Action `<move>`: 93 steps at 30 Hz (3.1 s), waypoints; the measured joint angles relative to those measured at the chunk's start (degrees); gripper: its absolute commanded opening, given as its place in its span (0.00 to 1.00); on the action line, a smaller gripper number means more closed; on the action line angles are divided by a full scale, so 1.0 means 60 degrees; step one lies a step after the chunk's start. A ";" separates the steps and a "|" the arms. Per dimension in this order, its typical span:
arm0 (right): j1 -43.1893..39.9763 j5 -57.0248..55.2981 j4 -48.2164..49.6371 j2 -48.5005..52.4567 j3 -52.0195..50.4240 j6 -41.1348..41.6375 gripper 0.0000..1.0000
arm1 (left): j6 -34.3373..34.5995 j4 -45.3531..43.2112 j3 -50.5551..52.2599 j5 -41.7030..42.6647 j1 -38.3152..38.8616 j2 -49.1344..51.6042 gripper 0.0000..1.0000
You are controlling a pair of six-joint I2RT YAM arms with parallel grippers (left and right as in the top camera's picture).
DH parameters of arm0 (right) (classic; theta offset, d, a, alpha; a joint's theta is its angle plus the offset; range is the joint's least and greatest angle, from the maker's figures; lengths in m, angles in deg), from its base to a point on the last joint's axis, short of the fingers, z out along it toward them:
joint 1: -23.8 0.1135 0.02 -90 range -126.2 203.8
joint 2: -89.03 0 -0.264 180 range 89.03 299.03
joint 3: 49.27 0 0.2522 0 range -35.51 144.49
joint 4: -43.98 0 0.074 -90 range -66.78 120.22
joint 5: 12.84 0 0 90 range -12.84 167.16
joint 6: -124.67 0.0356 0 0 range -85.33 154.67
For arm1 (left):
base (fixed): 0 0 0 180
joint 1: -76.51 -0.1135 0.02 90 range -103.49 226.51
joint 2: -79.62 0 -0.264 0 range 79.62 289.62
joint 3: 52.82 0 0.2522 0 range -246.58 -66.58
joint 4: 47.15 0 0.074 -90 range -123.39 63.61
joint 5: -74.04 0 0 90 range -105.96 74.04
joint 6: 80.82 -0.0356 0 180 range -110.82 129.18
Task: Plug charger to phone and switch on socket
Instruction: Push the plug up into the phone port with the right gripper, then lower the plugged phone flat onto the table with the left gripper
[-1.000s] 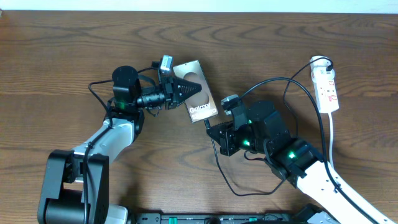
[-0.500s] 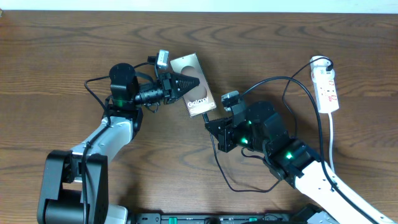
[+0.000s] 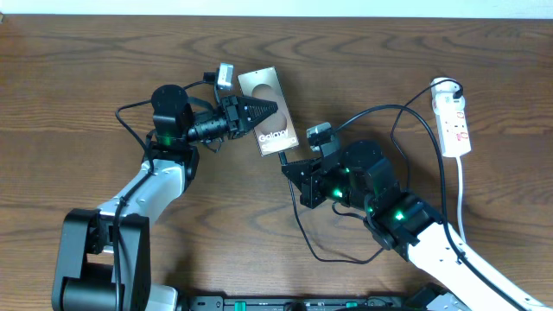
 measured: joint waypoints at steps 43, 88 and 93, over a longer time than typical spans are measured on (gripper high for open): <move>-0.0430 -0.1060 -0.1362 -0.1206 0.0433 -0.0007 0.61 | -0.1246 0.0266 0.0390 0.0477 0.0678 0.0011 0.07; -0.0441 -0.5009 -0.6379 -0.6342 0.0568 -0.0004 0.76 | -0.5956 0.5056 0.0036 -0.1807 0.1756 0.3275 0.25; -0.0441 -0.5013 -0.6382 -0.6342 0.0568 -0.0004 0.77 | -0.6040 0.5031 -0.0069 -0.1847 0.1763 0.3184 0.36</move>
